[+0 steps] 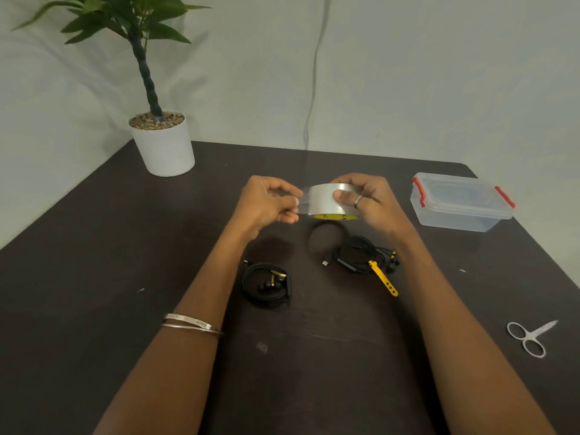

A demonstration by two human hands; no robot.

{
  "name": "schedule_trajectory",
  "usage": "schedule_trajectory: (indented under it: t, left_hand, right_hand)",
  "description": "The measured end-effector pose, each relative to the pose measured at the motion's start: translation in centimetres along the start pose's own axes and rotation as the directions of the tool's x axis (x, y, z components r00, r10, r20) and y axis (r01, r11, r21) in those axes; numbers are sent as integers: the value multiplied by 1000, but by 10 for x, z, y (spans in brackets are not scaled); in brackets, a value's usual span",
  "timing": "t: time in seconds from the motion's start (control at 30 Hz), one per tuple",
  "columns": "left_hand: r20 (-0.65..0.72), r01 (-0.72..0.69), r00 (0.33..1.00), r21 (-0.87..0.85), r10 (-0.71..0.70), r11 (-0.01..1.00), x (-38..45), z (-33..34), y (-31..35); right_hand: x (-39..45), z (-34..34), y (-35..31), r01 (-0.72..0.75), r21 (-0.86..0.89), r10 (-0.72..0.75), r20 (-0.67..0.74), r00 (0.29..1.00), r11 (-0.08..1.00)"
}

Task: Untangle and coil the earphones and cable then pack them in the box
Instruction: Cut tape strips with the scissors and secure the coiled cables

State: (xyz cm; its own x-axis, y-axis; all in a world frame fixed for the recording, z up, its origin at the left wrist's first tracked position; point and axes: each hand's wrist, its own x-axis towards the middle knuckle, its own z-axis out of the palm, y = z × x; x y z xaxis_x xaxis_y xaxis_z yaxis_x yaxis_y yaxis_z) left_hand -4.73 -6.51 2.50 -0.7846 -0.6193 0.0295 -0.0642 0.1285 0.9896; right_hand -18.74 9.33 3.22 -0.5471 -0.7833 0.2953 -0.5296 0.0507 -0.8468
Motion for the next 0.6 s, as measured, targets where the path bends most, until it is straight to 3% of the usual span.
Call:
schedule_trajectory:
  t: [0.1, 0.17, 0.33, 0.47, 0.6]
  left_hand:
    - [-165, -55, 982, 195, 88, 979, 3, 10, -5]
    - [-205, -64, 973, 192, 103, 979, 3, 12, -8]
    - [-90, 21, 995, -88, -29, 996, 3, 6, -10]
    - [-25, 80, 996, -207, -87, 975, 1, 5, -3]
    - [-8, 113, 993, -164, -116, 980, -2, 7, -2]
  right_hand:
    - [3, 6, 4, 52, -181, -56, -17, 998, 982]
    - [3, 6, 6, 68, -200, -80, -48, 996, 977]
    - [6, 4, 15, 62, -146, -75, -84, 994, 987]
    - [8, 4, 16, 53, -154, -66, -83, 994, 987]
    - [8, 4, 15, 47, -156, -60, -83, 995, 987]
